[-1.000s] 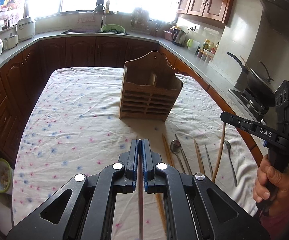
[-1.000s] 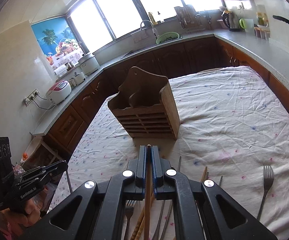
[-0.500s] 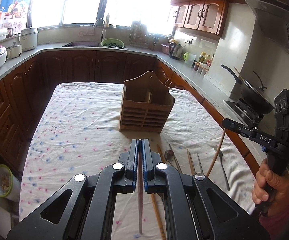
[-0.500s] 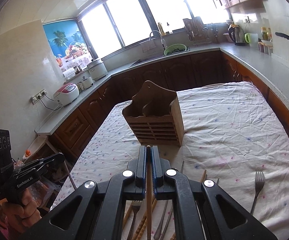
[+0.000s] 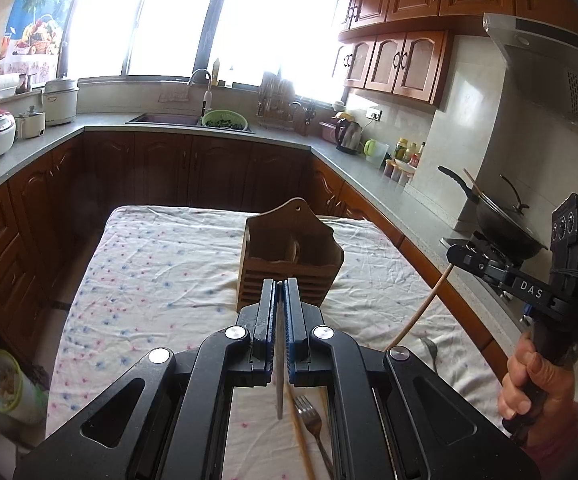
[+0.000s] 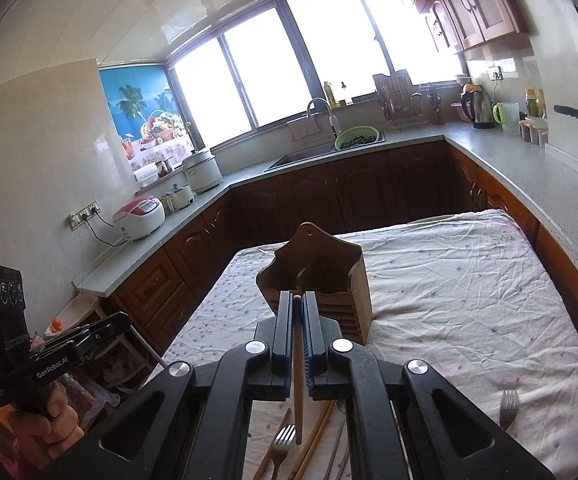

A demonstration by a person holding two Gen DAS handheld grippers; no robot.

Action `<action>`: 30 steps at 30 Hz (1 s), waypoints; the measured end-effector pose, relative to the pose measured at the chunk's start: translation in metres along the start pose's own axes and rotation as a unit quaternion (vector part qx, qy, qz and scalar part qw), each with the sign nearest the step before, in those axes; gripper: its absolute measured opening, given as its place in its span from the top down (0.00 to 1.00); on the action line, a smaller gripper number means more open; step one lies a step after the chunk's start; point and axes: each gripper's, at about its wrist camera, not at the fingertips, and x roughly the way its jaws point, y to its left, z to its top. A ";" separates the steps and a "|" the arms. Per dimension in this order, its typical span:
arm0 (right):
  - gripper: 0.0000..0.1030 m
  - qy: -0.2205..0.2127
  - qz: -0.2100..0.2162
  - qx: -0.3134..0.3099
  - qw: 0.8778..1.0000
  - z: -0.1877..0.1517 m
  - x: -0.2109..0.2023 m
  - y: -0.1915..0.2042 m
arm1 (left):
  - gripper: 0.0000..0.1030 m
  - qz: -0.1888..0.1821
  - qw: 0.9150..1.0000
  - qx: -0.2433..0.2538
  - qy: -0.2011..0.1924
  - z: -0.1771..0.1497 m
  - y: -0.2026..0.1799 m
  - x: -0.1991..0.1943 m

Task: Organize utensils
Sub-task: 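Lift both held chopsticks and carry them over the wooden utensil holder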

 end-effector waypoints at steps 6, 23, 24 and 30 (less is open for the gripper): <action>0.96 -0.012 0.002 -0.001 1.000 0.010 0.003 -0.001 | 0.97 -0.001 1.000 0.001 -0.023 0.019 0.001 -0.001; 0.96 -0.100 -0.004 -0.002 0.995 0.080 0.010 -0.006 | 0.97 -0.001 0.995 -0.007 -0.100 0.086 0.010 0.017; 0.96 -0.107 -0.006 -0.002 0.994 0.086 0.010 -0.006 | 0.97 0.003 0.995 -0.008 -0.103 0.092 0.010 0.021; 0.96 -0.134 -0.018 0.014 0.991 0.112 0.030 -0.018 | 0.97 0.010 0.992 -0.024 -0.122 0.121 0.018 0.053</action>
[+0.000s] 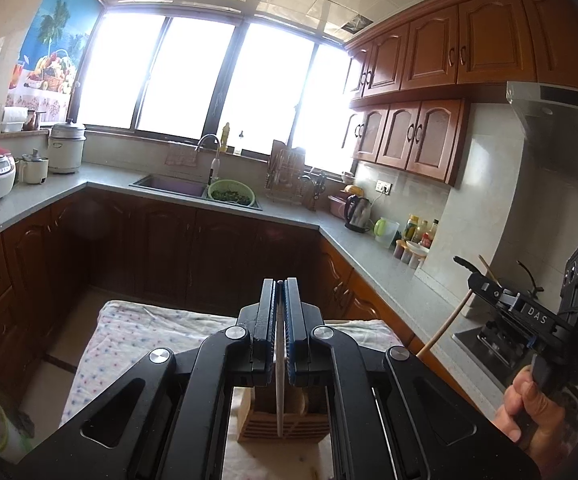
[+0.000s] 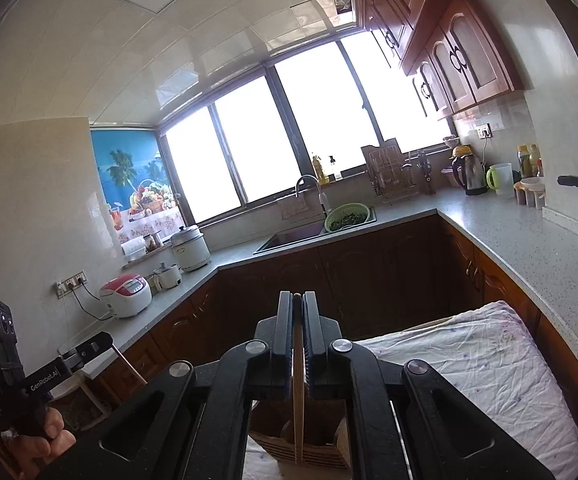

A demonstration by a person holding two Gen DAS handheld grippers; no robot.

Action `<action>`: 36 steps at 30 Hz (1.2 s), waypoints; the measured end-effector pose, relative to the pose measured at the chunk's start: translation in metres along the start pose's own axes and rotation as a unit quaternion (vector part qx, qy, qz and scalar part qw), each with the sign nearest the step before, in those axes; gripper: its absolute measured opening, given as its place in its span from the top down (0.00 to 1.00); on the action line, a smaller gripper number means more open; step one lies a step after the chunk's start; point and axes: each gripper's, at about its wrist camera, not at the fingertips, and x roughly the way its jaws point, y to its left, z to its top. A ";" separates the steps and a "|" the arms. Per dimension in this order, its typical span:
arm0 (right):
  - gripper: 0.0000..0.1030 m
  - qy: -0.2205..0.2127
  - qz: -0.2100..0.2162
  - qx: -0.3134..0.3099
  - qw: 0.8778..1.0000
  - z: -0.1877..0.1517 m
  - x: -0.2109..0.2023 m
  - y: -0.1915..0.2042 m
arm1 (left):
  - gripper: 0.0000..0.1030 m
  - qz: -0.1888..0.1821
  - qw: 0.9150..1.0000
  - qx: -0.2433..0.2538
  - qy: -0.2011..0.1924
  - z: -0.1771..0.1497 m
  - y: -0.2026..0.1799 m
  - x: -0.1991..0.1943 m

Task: Organize utensils
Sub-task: 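Lift both held chopsticks and carry them over the wooden utensil holder, then lower the chopsticks into the holder slots and open both tools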

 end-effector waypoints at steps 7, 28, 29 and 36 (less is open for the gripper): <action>0.96 -0.011 -0.018 0.022 1.000 -0.014 0.038 -0.019 | 0.97 0.016 0.999 -0.038 -0.002 -0.005 0.016 0.051; 0.95 0.013 -0.050 0.069 0.996 -0.085 0.099 -0.057 | 0.97 0.038 0.995 -0.080 0.045 -0.080 0.034 0.134; 0.95 0.017 -0.050 0.067 0.996 -0.084 0.100 -0.057 | 0.97 0.038 0.995 -0.079 0.047 -0.080 0.034 0.135; 0.86 0.047 -0.048 0.081 0.994 -0.085 0.107 -0.062 | 0.68 0.045 0.994 -0.081 0.066 -0.079 0.039 0.137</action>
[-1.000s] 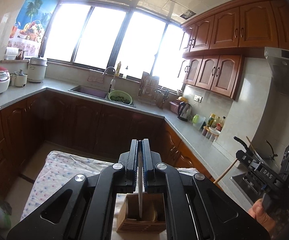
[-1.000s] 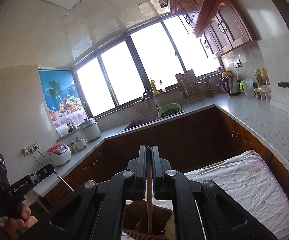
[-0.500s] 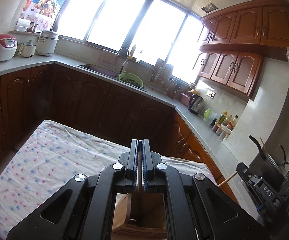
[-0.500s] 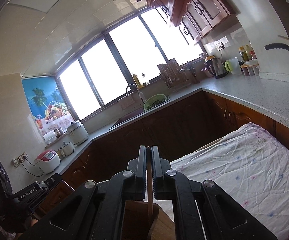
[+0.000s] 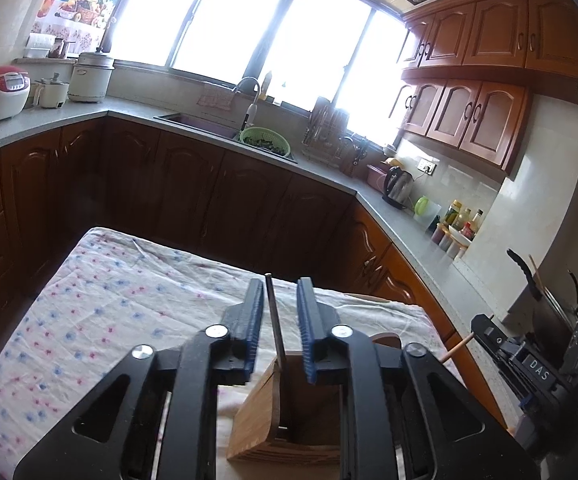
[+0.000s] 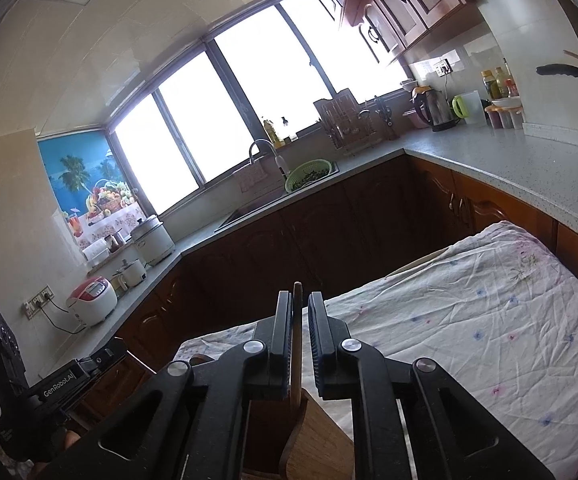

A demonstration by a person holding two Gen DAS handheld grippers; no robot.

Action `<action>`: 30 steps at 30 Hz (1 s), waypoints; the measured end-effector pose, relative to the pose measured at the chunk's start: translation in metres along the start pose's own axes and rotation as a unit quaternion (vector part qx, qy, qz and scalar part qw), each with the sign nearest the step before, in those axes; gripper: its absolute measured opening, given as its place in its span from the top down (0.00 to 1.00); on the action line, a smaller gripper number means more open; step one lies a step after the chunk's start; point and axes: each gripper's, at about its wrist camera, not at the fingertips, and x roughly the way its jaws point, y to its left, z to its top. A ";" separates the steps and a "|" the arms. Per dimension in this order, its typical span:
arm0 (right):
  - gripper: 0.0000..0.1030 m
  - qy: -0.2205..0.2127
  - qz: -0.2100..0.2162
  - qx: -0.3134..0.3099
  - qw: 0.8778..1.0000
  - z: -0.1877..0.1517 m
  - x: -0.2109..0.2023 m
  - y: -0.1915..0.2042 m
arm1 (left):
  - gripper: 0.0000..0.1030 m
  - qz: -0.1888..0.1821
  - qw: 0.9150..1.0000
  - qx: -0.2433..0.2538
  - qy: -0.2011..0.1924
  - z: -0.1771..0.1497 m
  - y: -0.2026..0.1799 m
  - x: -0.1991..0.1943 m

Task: Organize utensils
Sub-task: 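Lower the chopsticks into the holder slots and open both tools, then withdraw both tools from the holder back toward the utensils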

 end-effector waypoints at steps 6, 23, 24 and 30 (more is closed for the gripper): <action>0.27 -0.001 -0.003 0.009 1.000 0.000 -0.010 0.000 | 0.38 0.003 1.000 -0.011 -0.013 0.003 0.006 -0.016; 0.00 0.030 0.032 0.025 0.999 -0.023 -0.084 -0.009 | 0.02 0.032 0.999 -0.012 0.023 -0.046 0.025 -0.096; 0.00 0.029 0.031 0.021 0.999 -0.026 -0.093 -0.009 | 0.02 0.030 0.999 -0.012 0.025 -0.050 0.025 -0.102; 0.00 0.022 0.016 0.018 0.999 -0.045 -0.143 -0.016 | 0.02 0.036 0.999 0.010 0.037 -0.072 0.021 -0.135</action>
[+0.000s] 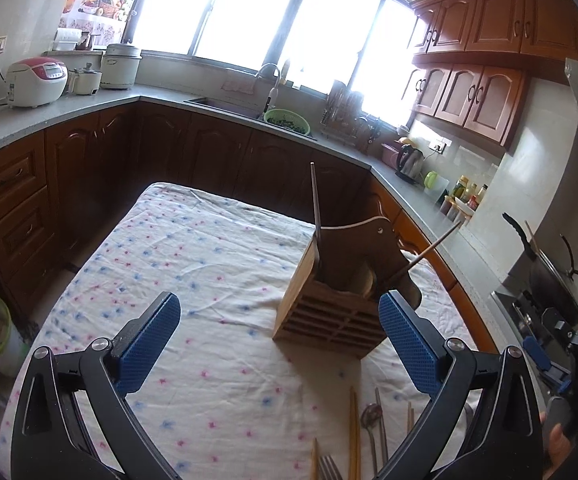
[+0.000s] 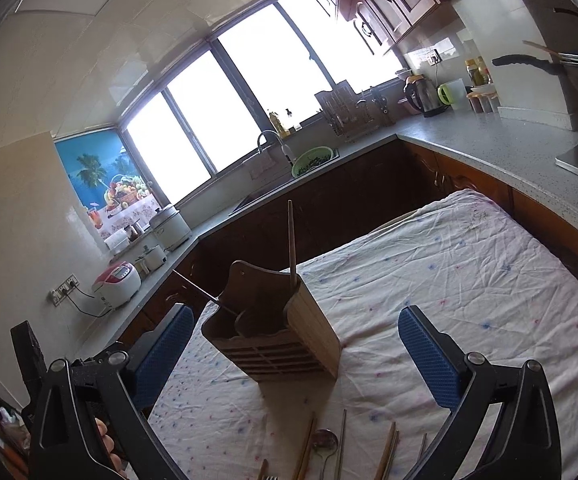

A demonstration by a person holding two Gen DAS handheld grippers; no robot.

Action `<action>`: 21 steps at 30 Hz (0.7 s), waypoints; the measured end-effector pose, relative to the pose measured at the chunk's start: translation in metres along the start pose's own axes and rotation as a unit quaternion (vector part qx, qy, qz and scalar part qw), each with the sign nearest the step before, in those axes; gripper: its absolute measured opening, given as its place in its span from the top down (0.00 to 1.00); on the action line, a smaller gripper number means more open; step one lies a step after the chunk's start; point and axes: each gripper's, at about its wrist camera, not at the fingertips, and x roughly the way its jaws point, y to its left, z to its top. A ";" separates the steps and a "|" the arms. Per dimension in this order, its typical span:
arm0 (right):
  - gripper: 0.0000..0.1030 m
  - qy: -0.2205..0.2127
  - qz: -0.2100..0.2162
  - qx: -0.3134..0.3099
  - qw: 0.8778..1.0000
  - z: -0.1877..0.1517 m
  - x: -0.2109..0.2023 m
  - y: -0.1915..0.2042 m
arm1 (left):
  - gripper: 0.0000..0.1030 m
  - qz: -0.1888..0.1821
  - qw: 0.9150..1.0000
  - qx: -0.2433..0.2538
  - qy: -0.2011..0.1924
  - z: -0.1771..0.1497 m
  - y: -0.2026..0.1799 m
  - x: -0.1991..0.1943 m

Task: Organize utensils
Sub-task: 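Withdraw both tools from the holder back toward the utensils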

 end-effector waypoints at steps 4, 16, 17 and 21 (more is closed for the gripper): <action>0.00 0.001 -0.014 0.008 1.000 -0.011 -0.027 -0.010 | 0.02 0.001 1.000 0.011 0.009 -0.019 -0.001 -0.019; 0.00 0.020 -0.047 0.003 0.999 -0.055 -0.079 -0.031 | 0.02 0.011 0.999 0.024 0.046 -0.065 0.002 -0.043; 0.00 0.023 -0.049 -0.001 0.999 -0.058 -0.081 -0.030 | 0.02 0.011 0.998 0.024 0.049 -0.067 0.002 -0.043; 0.00 0.035 -0.065 -0.013 0.997 -0.069 -0.084 -0.032 | 0.02 0.013 0.997 0.033 0.063 -0.075 -0.005 -0.039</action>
